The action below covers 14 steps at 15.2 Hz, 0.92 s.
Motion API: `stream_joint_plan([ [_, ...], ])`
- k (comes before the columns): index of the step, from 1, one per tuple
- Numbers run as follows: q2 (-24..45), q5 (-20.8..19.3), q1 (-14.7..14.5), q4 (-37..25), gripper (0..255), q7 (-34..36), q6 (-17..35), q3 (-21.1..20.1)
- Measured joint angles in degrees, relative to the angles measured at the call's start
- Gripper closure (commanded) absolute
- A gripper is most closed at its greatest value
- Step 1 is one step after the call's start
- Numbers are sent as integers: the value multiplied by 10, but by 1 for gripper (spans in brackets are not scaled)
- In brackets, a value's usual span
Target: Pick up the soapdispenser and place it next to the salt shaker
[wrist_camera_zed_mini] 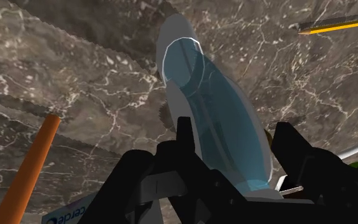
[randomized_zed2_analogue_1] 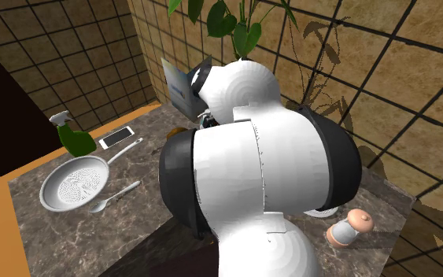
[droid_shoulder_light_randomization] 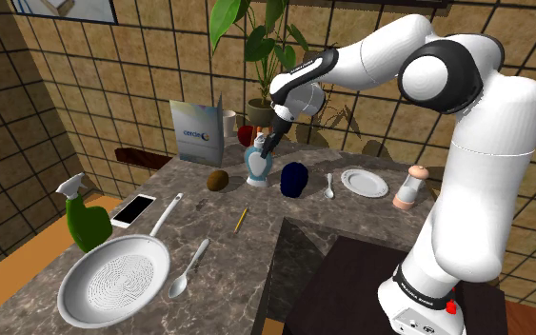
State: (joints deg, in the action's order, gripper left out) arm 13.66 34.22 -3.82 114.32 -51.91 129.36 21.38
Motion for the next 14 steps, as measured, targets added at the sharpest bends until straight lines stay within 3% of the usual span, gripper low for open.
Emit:
stream_joint_plan([
  [14,-18,-21,-3,-15,255,23,-27,5],
])
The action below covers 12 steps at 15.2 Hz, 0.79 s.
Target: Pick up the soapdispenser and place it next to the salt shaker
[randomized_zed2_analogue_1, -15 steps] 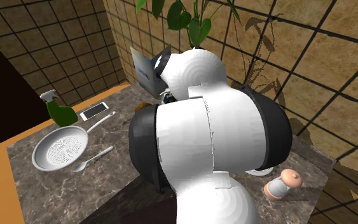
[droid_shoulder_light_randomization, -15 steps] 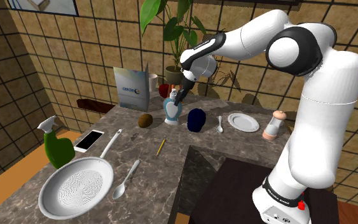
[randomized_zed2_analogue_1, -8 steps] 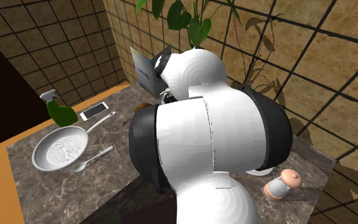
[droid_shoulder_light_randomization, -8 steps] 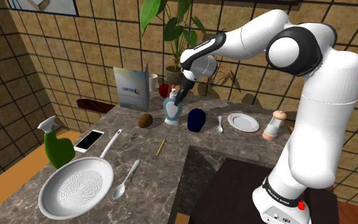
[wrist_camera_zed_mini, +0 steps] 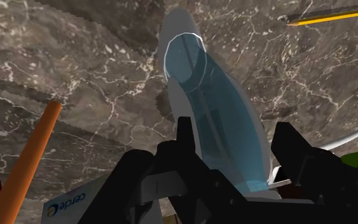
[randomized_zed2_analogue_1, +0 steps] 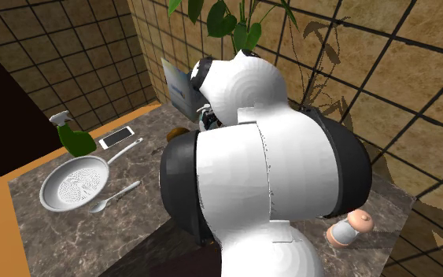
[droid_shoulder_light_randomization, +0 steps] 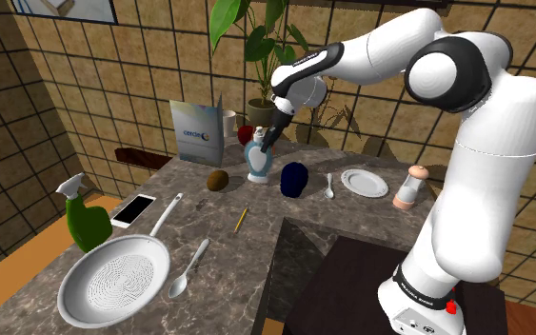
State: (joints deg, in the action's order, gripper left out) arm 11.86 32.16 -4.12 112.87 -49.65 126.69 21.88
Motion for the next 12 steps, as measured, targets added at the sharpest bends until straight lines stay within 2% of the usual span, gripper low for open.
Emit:
stream_joint_plan([
  [12,-37,-40,-3,-44,255,46,-69,9],
])
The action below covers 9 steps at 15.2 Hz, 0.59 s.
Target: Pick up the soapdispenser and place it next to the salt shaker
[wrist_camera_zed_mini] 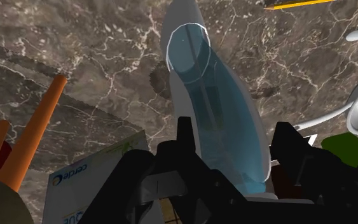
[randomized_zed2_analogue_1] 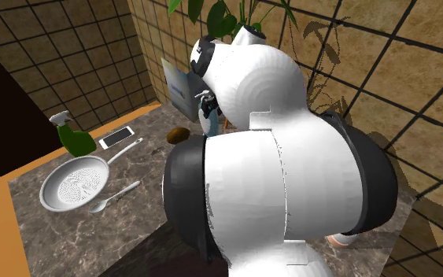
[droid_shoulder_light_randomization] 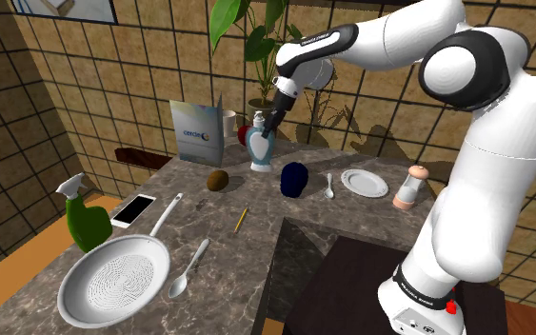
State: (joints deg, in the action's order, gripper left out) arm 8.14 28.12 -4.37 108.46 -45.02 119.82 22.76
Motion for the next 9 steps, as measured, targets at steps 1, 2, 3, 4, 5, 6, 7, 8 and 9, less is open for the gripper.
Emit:
stream_joint_plan([
  [1,-3,-3,-1,-4,255,5,-6,0],
  [2,-6,-6,-1,-7,255,7,-11,1],
  [3,-9,-8,-1,-11,255,10,-17,1],
  [4,-14,-12,-2,-14,255,16,-23,1],
  [5,-15,-15,-2,-21,255,20,-30,2],
  [6,-15,-16,-2,-26,255,23,-35,2],
  [7,-17,-19,-2,-32,255,27,-42,2],
  [8,-18,-20,-1,-38,255,28,-49,3],
  [9,-20,-22,0,-44,255,30,-56,4],
])
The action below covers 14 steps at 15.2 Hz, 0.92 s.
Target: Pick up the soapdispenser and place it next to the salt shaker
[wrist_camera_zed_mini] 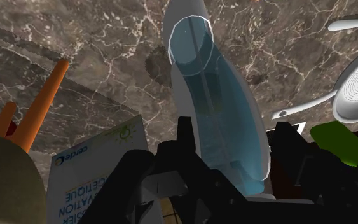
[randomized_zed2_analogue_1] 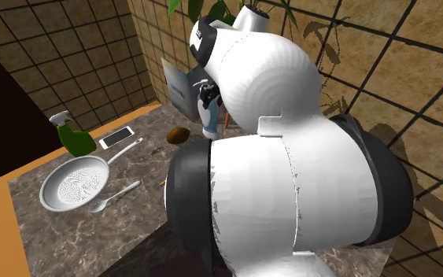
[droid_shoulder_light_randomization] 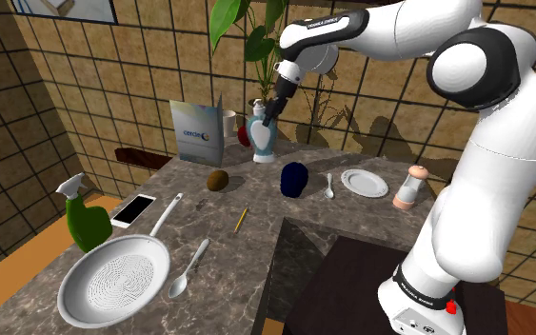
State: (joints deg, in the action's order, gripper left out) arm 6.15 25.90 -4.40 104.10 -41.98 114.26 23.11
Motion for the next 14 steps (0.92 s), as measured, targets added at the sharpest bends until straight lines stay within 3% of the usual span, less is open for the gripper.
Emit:
stream_joint_plan([
  [14,-8,-18,3,-95,255,40,-94,3],
])
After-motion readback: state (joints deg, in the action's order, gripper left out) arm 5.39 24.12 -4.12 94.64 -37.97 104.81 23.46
